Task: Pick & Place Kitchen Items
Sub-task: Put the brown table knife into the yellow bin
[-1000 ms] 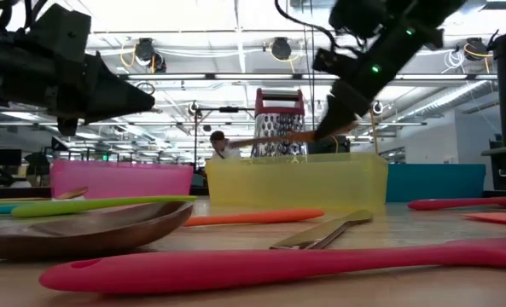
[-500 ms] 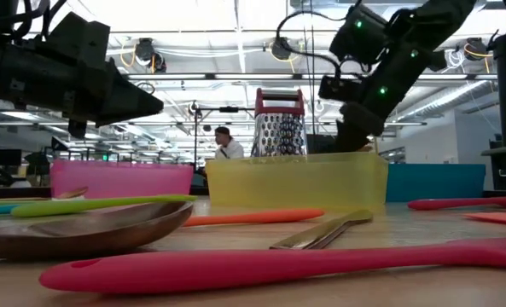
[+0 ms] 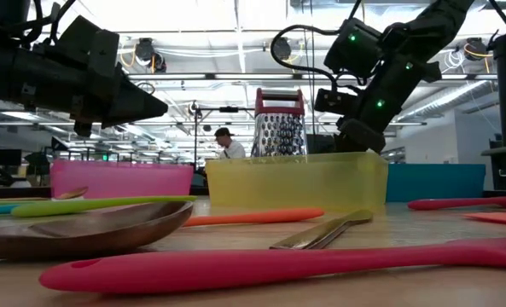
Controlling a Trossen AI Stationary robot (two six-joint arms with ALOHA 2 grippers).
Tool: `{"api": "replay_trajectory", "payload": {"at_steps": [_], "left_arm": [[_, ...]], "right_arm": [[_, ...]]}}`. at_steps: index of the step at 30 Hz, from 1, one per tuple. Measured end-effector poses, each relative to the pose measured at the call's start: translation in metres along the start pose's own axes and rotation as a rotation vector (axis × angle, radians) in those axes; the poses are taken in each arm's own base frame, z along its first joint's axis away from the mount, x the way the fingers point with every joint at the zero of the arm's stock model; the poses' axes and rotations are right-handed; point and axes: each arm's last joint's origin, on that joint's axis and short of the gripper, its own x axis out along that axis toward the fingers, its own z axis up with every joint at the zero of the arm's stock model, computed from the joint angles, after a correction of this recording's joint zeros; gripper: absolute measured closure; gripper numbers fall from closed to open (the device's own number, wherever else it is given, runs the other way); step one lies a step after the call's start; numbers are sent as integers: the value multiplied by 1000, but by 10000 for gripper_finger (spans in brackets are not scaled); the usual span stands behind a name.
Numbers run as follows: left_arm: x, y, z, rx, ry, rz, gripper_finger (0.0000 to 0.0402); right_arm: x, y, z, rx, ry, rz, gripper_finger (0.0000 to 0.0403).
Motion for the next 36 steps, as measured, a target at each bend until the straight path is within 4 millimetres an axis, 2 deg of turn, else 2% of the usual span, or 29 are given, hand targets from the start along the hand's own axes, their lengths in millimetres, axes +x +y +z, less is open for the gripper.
{"api": "replay_trajectory", "payload": {"at_steps": [14, 21, 29, 36], "left_arm": [[0, 0, 0, -4, 0, -1, 350], [0, 0, 0, -4, 0, -1, 350], [4, 3, 1, 22, 0, 7, 350], [16, 5, 2, 88, 40, -159, 350]], "right_arm": [[0, 1, 9, -35, -91, 3, 323], [-1, 2, 14, -5, -139, 9, 314], [-6, 19, 15, -46, -174, 47, 314], [-29, 37, 18, -82, -250, -62, 312]]}}
